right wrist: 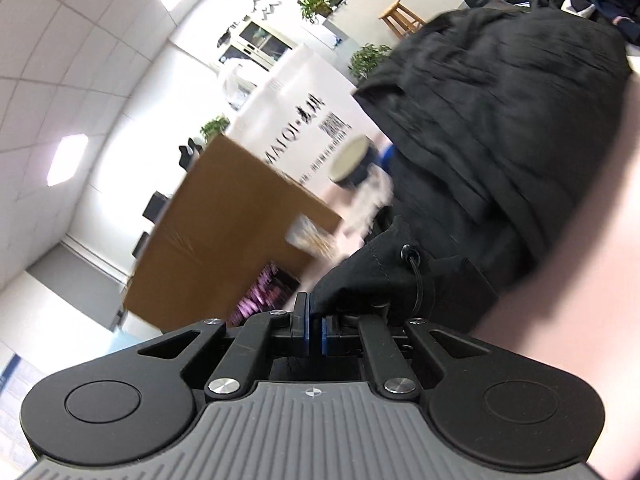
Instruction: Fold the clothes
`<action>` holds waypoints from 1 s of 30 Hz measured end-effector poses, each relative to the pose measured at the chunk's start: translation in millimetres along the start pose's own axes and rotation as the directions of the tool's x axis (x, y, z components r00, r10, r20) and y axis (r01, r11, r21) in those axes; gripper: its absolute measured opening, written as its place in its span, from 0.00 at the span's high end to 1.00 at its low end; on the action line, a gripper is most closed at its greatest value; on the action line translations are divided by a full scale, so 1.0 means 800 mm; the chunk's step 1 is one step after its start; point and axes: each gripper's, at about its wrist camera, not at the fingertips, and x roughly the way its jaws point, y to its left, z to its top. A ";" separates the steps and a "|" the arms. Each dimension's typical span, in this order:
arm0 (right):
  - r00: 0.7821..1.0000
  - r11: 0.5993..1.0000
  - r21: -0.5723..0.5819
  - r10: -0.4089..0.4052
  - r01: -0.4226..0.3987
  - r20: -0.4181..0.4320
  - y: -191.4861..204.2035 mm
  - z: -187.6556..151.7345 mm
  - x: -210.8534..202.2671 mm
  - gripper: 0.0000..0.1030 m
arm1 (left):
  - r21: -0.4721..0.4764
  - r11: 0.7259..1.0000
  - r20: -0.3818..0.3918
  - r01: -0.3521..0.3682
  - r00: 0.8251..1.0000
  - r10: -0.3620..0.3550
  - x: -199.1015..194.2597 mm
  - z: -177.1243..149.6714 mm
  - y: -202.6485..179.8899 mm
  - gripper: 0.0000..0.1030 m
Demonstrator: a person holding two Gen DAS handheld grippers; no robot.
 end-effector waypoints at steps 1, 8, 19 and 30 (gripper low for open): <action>1.000 1.000 0.000 0.003 -0.003 0.003 0.004 0.010 0.011 0.95 | 0.006 1.000 0.005 0.001 1.000 -0.001 0.007 0.007 -0.005 0.97; 1.000 0.996 -0.085 -0.022 0.020 -0.022 0.039 0.061 0.109 0.95 | 0.039 0.999 0.023 -0.031 0.999 0.030 0.081 0.055 -0.035 0.97; 0.987 0.974 -0.175 -0.157 0.147 -0.046 0.019 0.064 0.248 0.95 | 0.042 0.981 -0.035 -0.190 0.981 0.192 0.215 0.095 -0.024 0.97; 0.985 0.944 -0.282 -0.159 0.172 0.069 0.038 0.053 0.248 0.24 | 0.056 0.961 -0.084 -0.272 0.958 0.276 0.245 0.100 -0.032 0.40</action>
